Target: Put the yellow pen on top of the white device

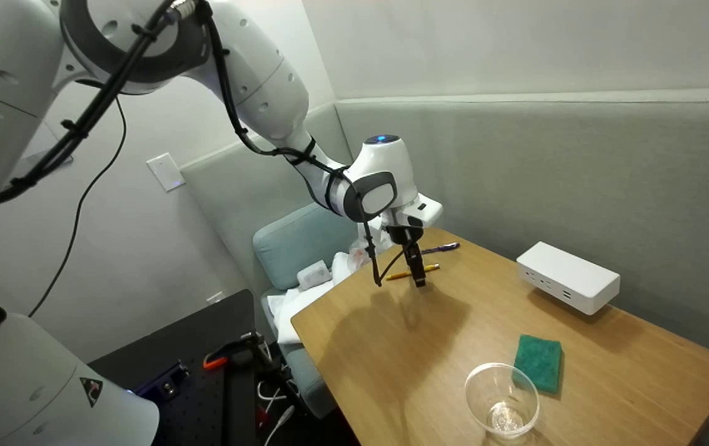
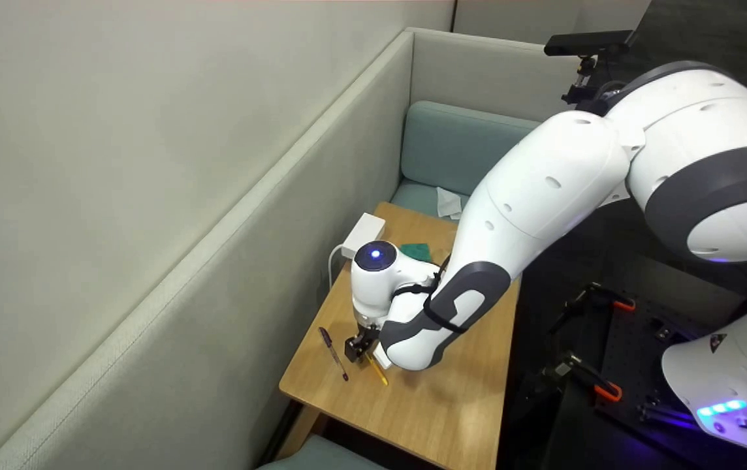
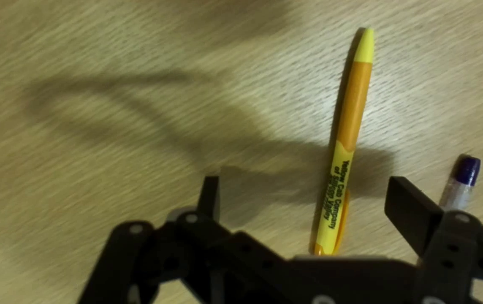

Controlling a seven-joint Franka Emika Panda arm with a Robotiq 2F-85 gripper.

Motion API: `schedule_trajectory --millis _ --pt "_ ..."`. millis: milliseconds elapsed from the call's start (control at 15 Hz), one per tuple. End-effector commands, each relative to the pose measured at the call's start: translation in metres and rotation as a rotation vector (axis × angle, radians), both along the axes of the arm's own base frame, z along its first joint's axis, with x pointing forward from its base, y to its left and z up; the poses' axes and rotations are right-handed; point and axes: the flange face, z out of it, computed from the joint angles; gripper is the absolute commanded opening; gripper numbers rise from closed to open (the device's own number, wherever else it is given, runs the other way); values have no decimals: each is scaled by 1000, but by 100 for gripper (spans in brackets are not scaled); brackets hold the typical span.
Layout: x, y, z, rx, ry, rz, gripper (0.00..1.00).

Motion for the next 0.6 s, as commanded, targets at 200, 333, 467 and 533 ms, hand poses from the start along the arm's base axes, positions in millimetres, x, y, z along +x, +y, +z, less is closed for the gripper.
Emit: schedule_trajectory --millis 200,333,467,533 --pt "8 8 -13 -20 16 -15 66" --pt "10 11 -12 -18 10 -11 50" --pt "12 14 -9 -16 2 -8 37" --pt "13 16 -7 -14 -2 -7 28"
